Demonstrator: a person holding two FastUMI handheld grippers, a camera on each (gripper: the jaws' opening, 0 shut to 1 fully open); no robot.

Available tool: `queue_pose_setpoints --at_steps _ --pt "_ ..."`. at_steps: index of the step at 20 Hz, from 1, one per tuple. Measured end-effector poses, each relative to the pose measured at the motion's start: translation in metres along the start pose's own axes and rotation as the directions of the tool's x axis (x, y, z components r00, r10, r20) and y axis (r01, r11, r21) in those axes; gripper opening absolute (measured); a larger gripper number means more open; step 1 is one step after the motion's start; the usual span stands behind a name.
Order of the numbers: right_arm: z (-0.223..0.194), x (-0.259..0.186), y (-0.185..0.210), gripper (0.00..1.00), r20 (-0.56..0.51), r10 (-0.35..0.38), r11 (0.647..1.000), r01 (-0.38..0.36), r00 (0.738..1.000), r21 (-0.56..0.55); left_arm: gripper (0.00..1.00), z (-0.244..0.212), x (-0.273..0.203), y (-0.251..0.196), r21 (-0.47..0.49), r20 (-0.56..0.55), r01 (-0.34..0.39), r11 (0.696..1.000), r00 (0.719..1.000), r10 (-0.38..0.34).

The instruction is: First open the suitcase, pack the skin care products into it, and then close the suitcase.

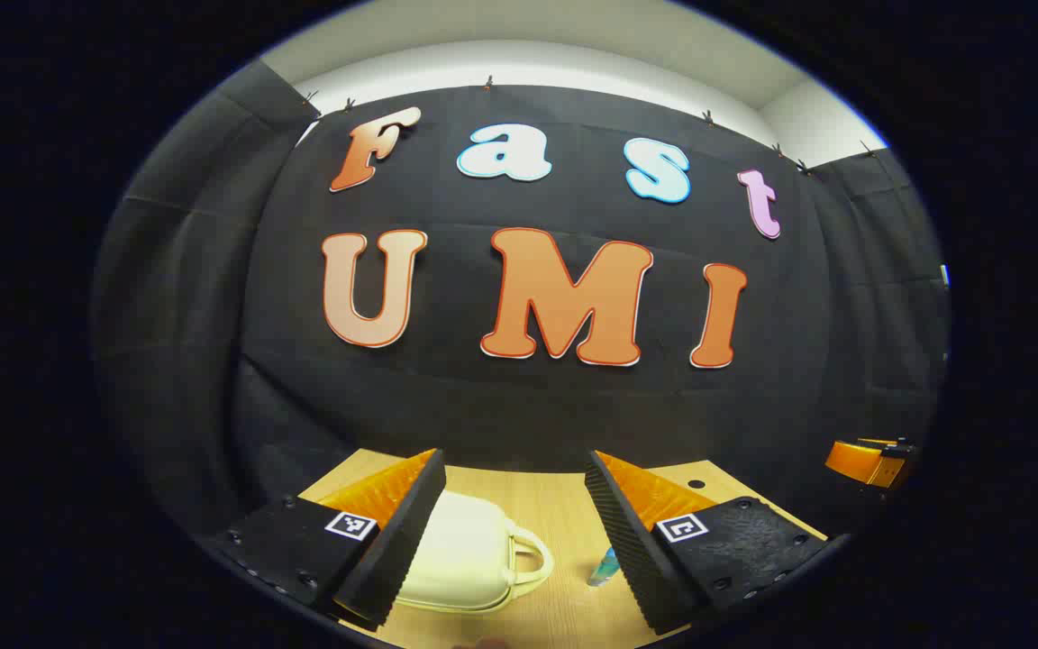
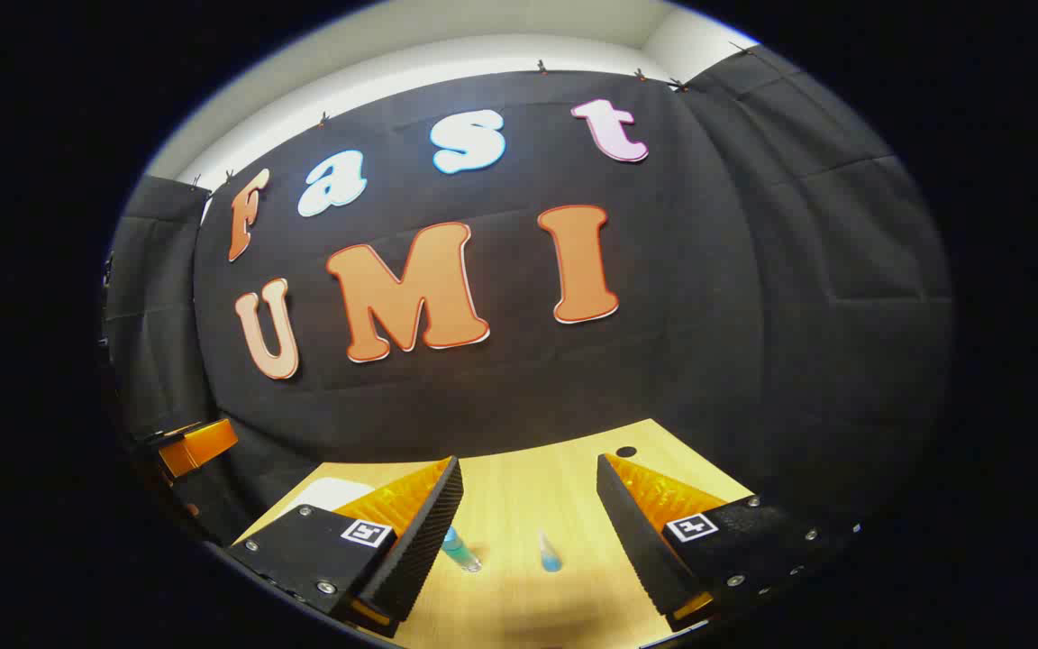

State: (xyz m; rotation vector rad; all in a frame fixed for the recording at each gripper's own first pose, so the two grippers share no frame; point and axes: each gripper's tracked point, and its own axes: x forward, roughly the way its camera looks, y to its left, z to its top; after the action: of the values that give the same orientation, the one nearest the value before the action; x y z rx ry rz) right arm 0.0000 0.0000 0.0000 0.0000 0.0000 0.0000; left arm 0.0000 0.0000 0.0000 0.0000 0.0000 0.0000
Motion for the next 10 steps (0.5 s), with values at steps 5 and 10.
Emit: queue_pose_setpoints --at_steps 5,10 --pt "0.0 0.014 0.001 0.95 -0.023 0.044 0.998 -0.045 0.999 -0.04 0.97 -0.006 0.009 -0.006 0.016 -0.026 -0.039 0.999 0.999 0.04" --pt "0.014 0.045 -0.017 0.95 -0.04 0.101 0.991 -0.104 0.994 -0.082 0.97 -0.007 0.022 -0.028 0.009 -0.044 -0.093 0.996 0.995 0.094"
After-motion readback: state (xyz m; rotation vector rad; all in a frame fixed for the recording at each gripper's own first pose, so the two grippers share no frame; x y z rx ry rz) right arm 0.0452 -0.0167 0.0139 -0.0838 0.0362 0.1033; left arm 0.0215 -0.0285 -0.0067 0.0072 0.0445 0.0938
